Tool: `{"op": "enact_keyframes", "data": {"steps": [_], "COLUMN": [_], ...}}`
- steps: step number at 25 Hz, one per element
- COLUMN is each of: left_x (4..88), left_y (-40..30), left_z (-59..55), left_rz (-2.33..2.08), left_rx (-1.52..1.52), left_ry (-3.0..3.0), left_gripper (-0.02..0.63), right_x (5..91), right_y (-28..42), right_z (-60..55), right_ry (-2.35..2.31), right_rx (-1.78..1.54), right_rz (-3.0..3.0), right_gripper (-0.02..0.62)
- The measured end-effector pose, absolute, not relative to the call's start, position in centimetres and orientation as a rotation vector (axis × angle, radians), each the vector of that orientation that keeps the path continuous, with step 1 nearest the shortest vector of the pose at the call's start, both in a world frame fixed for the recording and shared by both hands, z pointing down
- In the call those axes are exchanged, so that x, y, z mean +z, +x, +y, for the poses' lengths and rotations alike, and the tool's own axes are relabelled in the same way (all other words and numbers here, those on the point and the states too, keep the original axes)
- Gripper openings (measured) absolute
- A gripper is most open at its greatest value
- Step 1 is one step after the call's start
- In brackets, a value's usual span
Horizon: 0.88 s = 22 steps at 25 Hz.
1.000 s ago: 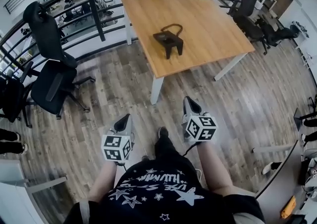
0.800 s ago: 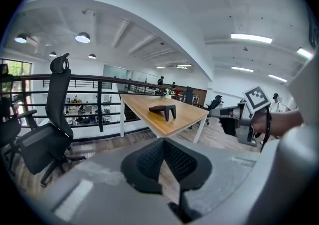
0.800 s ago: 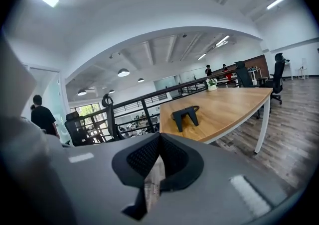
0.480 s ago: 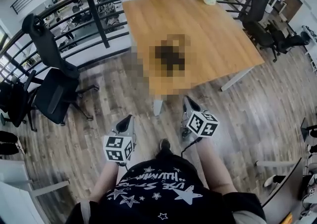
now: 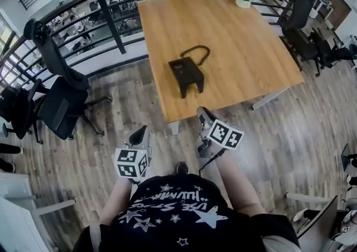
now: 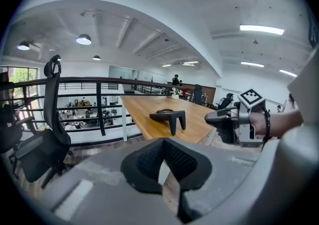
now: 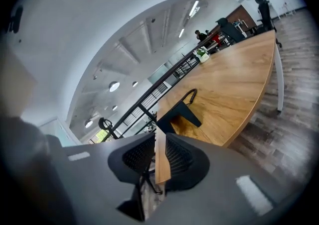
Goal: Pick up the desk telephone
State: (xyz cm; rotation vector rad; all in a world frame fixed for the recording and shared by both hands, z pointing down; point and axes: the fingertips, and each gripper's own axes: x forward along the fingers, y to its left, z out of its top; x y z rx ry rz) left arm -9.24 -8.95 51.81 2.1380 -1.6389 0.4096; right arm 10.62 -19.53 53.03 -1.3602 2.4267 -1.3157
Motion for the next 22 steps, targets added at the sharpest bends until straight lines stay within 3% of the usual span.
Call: {"op": "enact_keyframes", "data": {"steps": [11,14,22], "left_x": [53.4,54.1,53.6], "left_y": [-10.2,-10.9,-12.5], "left_z": [-10.8,-12.3,-19.3], "left_rz": [-1.679,-1.667,-1.587], "left_rx": [0.417,0.41,0.397], "left_ry": [2.028,2.023,2.091], "left_gripper": [0.002,0.002,0.002], "right_x": [54.5,55.3,56.0], "right_y": [8.2,7.8,7.1], "right_z": [-24.0,-25.4,-30.2], "right_ry": [-1.047,-1.03,-1.079], "right_rx": [-1.636,-1.685,-1.749], "right_rz": [2.032,1.943,1.756], "right_gripper": [0.299,0.328,0.331]}}
